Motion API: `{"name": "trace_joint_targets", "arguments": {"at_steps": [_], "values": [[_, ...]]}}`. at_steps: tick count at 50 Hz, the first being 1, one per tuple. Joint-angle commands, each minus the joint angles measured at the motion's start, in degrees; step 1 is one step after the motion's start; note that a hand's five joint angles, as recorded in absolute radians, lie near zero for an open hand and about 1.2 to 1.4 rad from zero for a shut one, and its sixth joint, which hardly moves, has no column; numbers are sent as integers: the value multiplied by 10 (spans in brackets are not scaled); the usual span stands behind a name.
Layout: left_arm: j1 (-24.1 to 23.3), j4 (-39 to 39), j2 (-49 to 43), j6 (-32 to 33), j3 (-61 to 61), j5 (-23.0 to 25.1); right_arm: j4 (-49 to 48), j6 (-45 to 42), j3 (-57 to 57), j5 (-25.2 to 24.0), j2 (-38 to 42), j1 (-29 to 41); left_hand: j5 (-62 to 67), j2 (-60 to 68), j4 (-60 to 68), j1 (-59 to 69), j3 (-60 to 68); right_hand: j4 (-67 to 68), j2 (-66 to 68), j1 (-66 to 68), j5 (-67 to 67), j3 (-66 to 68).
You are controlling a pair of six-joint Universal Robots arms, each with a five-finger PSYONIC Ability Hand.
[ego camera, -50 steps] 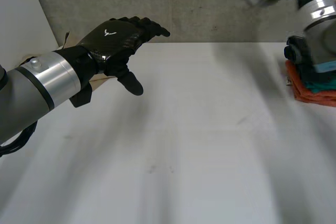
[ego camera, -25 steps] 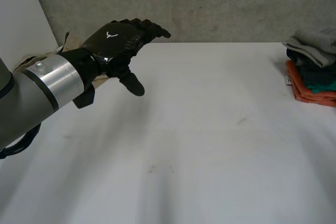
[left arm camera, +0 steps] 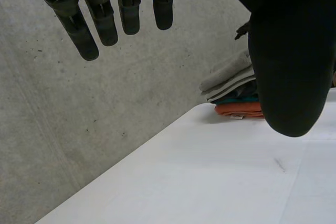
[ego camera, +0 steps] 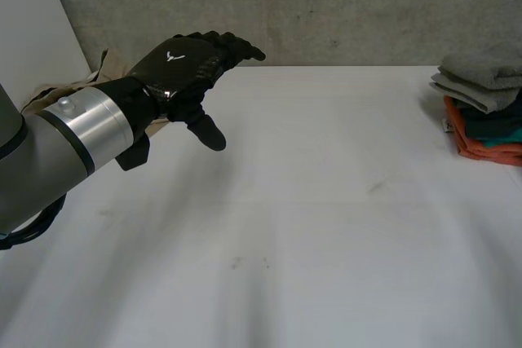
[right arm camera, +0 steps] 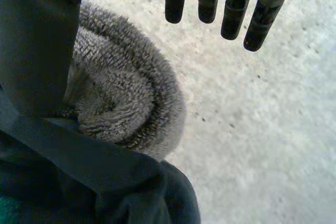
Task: Fold the laundry.
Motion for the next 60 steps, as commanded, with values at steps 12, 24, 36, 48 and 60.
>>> {"name": "trace_joint_targets", "arguments": {"at_steps": [12,24,36,48,60], "values": [[0,0,1,-7,0,0,167,-89,77,166,-134,-80,21,22,21,22,23,-37,-27,-16,-38,-24],[6,12,9,-21,2,-4,71,-107,20,263,-190,-77,5,5,4,5,6,-37,-27,-16,-38,-24],[23,73,10,-20,1,-104,-117,115,236,117,-377,153,-36,-35,-36,-35,-34,-37,-27,-16,-38,-24],[156,165,-110,8,45,-154,-39,46,415,45,-300,371,-41,-40,-41,-40,-39,-37,-27,-16,-38,-24],[250,168,-414,208,267,-134,25,-85,423,128,-237,389,-27,-27,-28,-27,-26,-37,-27,-16,-38,-24]]}}
